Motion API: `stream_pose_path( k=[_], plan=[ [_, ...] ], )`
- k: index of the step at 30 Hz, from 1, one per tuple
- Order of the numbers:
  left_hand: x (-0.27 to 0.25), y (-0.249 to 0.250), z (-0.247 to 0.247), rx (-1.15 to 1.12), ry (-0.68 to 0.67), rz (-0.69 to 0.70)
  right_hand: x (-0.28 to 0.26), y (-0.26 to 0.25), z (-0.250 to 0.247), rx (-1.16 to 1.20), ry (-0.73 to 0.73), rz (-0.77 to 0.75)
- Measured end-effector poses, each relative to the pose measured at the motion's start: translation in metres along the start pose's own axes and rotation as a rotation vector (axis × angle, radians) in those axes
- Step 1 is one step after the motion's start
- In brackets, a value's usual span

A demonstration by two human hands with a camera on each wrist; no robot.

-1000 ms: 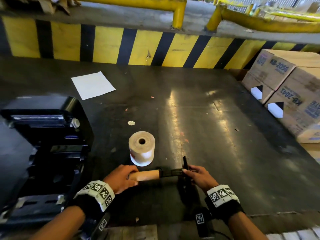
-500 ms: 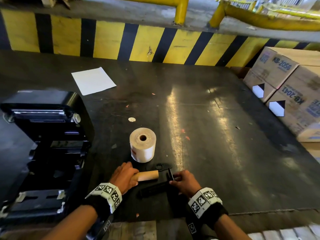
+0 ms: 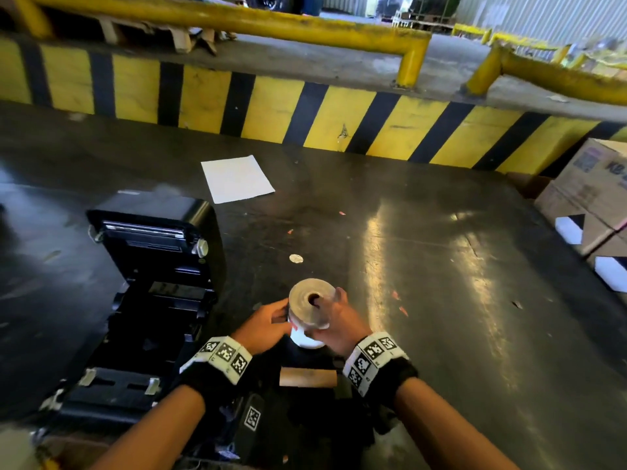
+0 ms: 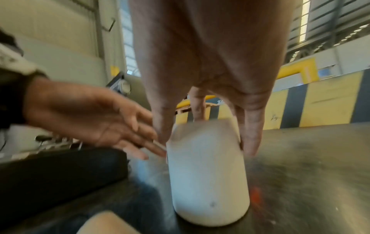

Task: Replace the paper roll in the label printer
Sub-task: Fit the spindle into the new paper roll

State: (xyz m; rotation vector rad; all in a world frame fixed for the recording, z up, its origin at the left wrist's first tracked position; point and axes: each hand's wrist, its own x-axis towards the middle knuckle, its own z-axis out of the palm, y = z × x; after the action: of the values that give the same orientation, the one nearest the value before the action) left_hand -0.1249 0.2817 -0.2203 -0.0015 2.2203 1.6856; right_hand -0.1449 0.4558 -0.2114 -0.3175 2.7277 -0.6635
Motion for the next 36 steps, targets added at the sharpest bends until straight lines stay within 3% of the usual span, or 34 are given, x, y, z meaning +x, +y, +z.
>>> stream_pose_path(
  k=[4,7,13,16,19,22,24,27,30,36],
  plan=[
    [0.0,0.001,-0.002,0.01,0.006,-0.033,0.01,-0.006,0.009,-0.072,0.057,0.031],
    [-0.001,-0.001,-0.001,-0.024,0.098,-0.031,0.012,-0.004,0.005,0.048,0.085,0.026],
    [-0.003,-0.001,-0.014,0.034,0.332,-0.152,-0.007,-0.002,-0.021,0.867,0.135,0.128],
    [-0.015,0.02,-0.016,-0.243,0.253,-0.271,-0.027,-0.013,-0.035,1.093,0.106,0.078],
    [-0.029,0.04,-0.015,-0.552,0.16,-0.259,-0.044,-0.025,-0.037,1.166,0.078,0.038],
    [-0.042,0.054,-0.017,-0.69,0.122,-0.28,-0.056,-0.038,-0.032,1.158,0.063,0.03],
    [-0.049,0.06,-0.021,-0.714,0.188,-0.296,-0.061,-0.045,-0.034,1.058,0.075,-0.011],
    [-0.063,0.066,-0.035,-0.597,0.355,-0.239,-0.062,-0.063,-0.035,0.726,0.293,-0.029],
    [-0.076,0.072,-0.052,-0.506,0.426,-0.072,-0.06,-0.09,-0.03,0.443,0.605,-0.152],
    [-0.105,0.066,-0.098,-0.464,0.495,0.001,-0.063,-0.143,-0.013,0.381,0.71,-0.26]
  ],
)
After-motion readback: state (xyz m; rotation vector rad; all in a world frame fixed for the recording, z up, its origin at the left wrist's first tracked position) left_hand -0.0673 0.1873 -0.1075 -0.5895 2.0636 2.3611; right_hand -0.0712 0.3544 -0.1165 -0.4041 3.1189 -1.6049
